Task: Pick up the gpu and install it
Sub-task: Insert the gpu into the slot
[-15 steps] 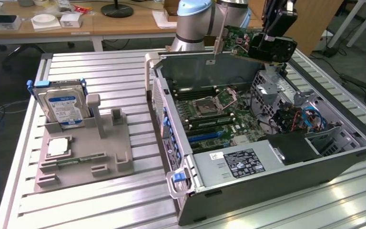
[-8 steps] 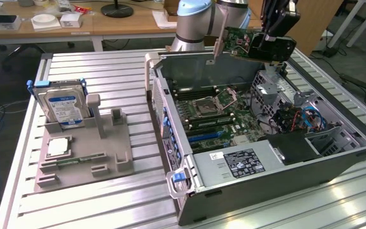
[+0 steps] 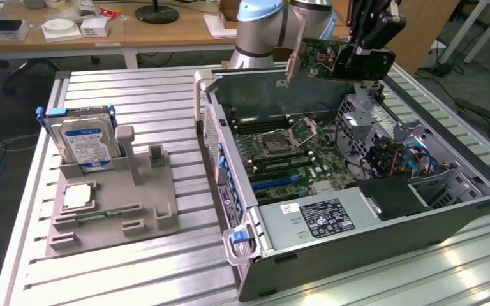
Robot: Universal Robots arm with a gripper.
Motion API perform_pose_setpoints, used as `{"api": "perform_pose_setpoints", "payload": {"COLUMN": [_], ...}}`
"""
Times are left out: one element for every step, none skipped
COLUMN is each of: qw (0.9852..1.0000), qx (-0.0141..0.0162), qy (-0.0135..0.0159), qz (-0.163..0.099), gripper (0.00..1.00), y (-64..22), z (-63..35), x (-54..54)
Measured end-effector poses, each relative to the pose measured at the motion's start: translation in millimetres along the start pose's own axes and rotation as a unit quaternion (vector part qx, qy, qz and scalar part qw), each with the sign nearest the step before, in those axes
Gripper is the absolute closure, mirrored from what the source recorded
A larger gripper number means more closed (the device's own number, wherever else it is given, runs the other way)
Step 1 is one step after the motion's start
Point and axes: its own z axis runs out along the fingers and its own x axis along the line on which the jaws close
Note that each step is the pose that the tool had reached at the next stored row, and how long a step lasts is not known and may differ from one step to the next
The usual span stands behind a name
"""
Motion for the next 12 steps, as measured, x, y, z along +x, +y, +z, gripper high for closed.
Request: {"api": "perform_pose_setpoints", "payload": {"qw": [1.0000, 0.9999, 0.9998, 0.9997, 0.9995, 0.9993, 0.9991, 0.9988, 0.9985, 0.9981, 0.9978, 0.9973], "qx": [0.0000, -0.0001, -0.0001, -0.0001, -0.0001, -0.0001, -0.0002, -0.0002, -0.0002, -0.0002, -0.0002, -0.0003], "qy": [-0.0001, -0.0001, -0.0002, -0.0002, -0.0003, -0.0003, -0.0004, -0.0004, -0.0005, -0.0005, -0.0006, -0.0006], "qz": [-0.006, -0.013, -0.019, -0.025, -0.031, -0.037, -0.043, -0.049, -0.055, -0.061, -0.067, -0.073], "gripper": [0.73, 0.73, 0.73, 0.73, 0.73, 0.73, 0.73, 0.73, 0.73, 0.73, 0.73, 0.73], "y": [0.0, 0.0, 0.0, 0.0, 0.0, 0.0, 0.0, 0.0, 0.0, 0.0, 0.0, 0.0], "z": [0.0, 0.0, 0.0, 0.0, 0.0, 0.0, 0.0, 0.0, 0.0, 0.0, 0.0, 0.0], "x": [0.0, 0.0, 0.0, 0.0, 0.0, 0.0, 0.0, 0.0, 0.0, 0.0, 0.0, 0.0]}}
